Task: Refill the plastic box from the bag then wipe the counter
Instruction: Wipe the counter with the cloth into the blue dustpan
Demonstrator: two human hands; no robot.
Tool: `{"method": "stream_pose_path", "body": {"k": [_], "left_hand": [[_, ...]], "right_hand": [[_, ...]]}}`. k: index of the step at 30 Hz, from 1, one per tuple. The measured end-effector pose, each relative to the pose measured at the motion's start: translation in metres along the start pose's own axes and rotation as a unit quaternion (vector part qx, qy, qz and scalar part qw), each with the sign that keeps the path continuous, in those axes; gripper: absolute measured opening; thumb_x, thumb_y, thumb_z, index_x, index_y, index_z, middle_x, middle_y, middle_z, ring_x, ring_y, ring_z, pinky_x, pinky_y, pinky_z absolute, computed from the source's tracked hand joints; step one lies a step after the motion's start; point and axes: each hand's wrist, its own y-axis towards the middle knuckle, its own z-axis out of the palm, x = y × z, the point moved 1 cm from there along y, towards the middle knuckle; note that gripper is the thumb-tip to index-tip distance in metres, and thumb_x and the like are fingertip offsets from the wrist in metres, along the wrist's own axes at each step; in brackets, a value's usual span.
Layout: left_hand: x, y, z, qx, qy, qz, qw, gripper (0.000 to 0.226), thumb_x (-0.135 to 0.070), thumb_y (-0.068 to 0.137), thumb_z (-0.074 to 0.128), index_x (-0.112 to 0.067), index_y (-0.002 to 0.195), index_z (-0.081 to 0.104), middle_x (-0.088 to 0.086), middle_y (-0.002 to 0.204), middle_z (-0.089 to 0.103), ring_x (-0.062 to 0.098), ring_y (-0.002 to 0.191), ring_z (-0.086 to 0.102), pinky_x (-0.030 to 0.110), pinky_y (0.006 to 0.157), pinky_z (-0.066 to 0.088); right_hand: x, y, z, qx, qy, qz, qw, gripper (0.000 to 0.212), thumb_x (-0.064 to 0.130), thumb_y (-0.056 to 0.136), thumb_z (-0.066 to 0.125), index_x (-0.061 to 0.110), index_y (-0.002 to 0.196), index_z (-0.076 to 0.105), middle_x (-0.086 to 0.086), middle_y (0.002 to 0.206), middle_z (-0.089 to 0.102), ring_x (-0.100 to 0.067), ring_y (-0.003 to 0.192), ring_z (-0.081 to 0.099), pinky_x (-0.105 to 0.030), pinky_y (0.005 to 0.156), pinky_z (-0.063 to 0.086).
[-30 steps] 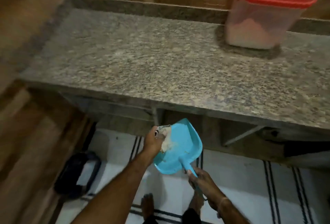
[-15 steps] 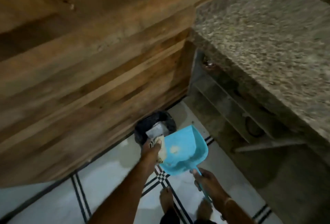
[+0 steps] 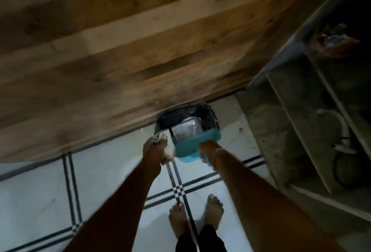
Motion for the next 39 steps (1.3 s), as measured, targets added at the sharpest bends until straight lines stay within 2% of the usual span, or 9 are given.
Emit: {"method": "stream_pose_path", "body": {"k": [9,11,16,21,25,28,31,35,39], "left_hand": [[0.009,0.034,0.009,0.011,-0.066,0.022,0.997,0.025,-0.013,0.103,0.058,0.009,0.116,0.06,0.01,0.061,0.063,0.018,0.046,0.059,0.018,0.036,0.042],[0.011,0.047,0.012,0.01,-0.057,0.018,0.998,0.026,-0.015,0.103,0.057,0.003,0.122,0.059,0.014,0.078,0.067,0.021,0.058,0.062,0.019,0.038,0.044],[0.046,0.09,0.005,0.017,-0.053,0.002,0.998,0.048,-0.033,0.096,0.066,-0.006,0.134,0.058,0.028,0.112,0.065,0.03,0.079,0.06,0.022,0.04,0.046],[0.086,0.112,-0.012,0.048,-0.062,-0.01,0.997,0.071,-0.053,0.082,0.065,-0.006,0.134,0.057,0.018,0.097,0.061,0.024,0.067,0.058,0.025,0.042,0.044],[0.093,0.104,-0.017,0.054,-0.064,-0.033,0.996,0.062,-0.048,0.092,0.065,-0.004,0.135,0.056,0.019,0.098,0.061,0.025,0.069,0.061,0.03,0.051,0.049],[0.072,0.069,-0.015,0.083,-0.075,-0.053,0.992,0.051,-0.04,0.097,0.065,-0.007,0.135,0.057,0.019,0.105,0.063,0.024,0.076,0.064,0.032,0.059,0.051],[0.031,0.012,-0.01,0.185,-0.062,-0.081,0.978,0.043,-0.036,0.102,0.055,-0.01,0.136,0.057,0.016,0.126,0.067,0.026,0.099,0.067,0.033,0.062,0.057],[-0.031,-0.082,0.003,0.314,-0.046,-0.087,0.944,0.05,-0.036,0.099,0.053,-0.007,0.14,0.056,0.017,0.138,0.063,0.03,0.121,0.064,0.038,0.087,0.059],[-0.1,-0.183,0.025,0.376,0.0,-0.069,0.924,0.06,-0.041,0.092,0.066,-0.007,0.14,0.057,0.016,0.139,0.063,0.032,0.13,0.059,0.044,0.102,0.054]], "right_hand": [[0.002,0.032,0.021,-0.041,0.086,-0.062,0.994,0.026,0.012,0.107,0.052,0.01,0.081,0.052,0.002,0.049,0.051,-0.005,0.037,0.046,-0.016,0.035,0.034],[0.005,0.044,0.022,-0.029,0.108,-0.098,0.989,0.022,0.011,0.109,0.049,0.009,0.088,0.056,0.002,0.05,0.053,0.0,0.035,0.048,-0.013,0.04,0.038],[-0.023,0.101,0.045,-0.028,0.065,-0.088,0.994,0.018,0.014,0.106,0.055,0.001,0.106,0.067,-0.009,0.08,0.067,-0.025,0.075,0.068,-0.03,0.068,0.05],[-0.053,0.147,0.047,-0.099,-0.214,-0.102,0.966,0.032,0.031,0.094,0.072,0.003,0.11,0.077,-0.015,0.105,0.075,-0.031,0.101,0.07,-0.034,0.08,0.051],[-0.048,0.148,0.042,-0.117,-0.29,-0.088,0.946,0.05,0.033,0.089,0.078,0.005,0.129,0.065,-0.017,0.128,0.068,-0.036,0.117,0.067,-0.041,0.097,0.056],[-0.044,0.1,0.031,-0.175,-0.192,-0.128,0.957,0.058,0.03,0.09,0.078,0.008,0.136,0.051,-0.019,0.137,0.055,-0.035,0.116,0.064,-0.039,0.095,0.055],[-0.029,0.008,0.015,0.004,0.062,-0.248,0.967,0.056,0.009,0.099,0.068,0.013,0.151,0.048,-0.021,0.147,0.052,-0.028,0.13,0.058,-0.028,0.105,0.051],[0.005,-0.128,-0.028,0.174,0.108,-0.297,0.933,0.056,0.006,0.103,0.059,0.021,0.156,0.046,-0.001,0.153,0.054,-0.015,0.138,0.056,-0.034,0.107,0.054],[0.034,-0.256,-0.078,0.073,0.108,-0.318,0.939,0.027,0.003,0.098,0.066,-0.007,0.124,0.065,-0.029,0.115,0.068,-0.025,0.099,0.068,-0.029,0.078,0.059]]}}
